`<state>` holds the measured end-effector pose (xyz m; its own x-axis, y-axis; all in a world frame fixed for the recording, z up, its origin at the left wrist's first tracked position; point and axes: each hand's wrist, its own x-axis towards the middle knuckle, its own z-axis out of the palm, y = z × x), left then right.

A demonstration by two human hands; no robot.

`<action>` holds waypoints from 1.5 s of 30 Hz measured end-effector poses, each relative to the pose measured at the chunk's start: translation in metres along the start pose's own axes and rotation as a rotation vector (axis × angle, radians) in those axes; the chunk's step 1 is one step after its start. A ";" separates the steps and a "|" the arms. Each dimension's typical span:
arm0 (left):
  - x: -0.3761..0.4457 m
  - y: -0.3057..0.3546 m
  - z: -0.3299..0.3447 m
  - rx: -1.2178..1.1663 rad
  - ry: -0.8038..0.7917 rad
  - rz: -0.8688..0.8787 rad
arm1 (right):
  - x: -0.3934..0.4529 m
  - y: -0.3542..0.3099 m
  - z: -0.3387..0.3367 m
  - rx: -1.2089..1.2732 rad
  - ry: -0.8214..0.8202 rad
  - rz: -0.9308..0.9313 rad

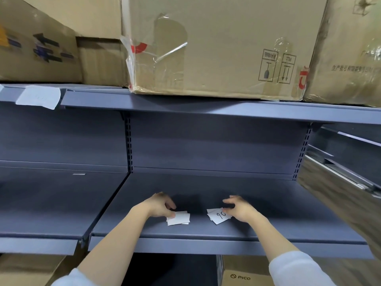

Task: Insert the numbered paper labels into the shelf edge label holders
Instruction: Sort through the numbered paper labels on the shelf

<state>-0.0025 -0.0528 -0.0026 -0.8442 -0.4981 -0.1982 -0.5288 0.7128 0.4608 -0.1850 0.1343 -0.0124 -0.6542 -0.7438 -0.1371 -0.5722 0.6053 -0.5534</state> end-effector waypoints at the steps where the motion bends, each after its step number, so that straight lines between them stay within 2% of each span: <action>1: 0.000 0.000 0.000 -0.001 0.000 0.006 | 0.000 0.000 0.000 -0.012 -0.007 -0.003; 13: 0.000 0.002 -0.002 -0.022 -0.001 0.023 | 0.002 -0.004 -0.003 -0.159 0.008 -0.044; 19: -0.002 0.003 -0.005 -0.031 0.006 0.004 | 0.001 -0.008 -0.010 -0.191 0.026 0.024; 24: -0.008 0.000 -0.007 -0.077 0.034 -0.001 | -0.003 -0.006 -0.022 -0.052 -0.022 0.058; 28: -0.016 -0.002 -0.009 -0.084 0.021 -0.030 | -0.012 -0.003 -0.027 0.021 0.000 0.046; 34: -0.027 -0.003 -0.005 -0.363 -0.093 -0.055 | -0.021 0.005 -0.026 0.181 0.007 0.061; 42: -0.028 0.009 0.006 -0.747 0.018 -0.039 | -0.037 0.022 -0.026 0.419 0.155 0.071; 45: -0.025 0.027 0.014 -0.807 0.005 -0.021 | -0.044 0.030 -0.033 0.452 0.218 0.099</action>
<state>0.0027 -0.0138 0.0026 -0.8334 -0.5110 -0.2104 -0.3158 0.1280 0.9402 -0.1890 0.1946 0.0041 -0.8103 -0.5830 -0.0591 -0.2625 0.4512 -0.8529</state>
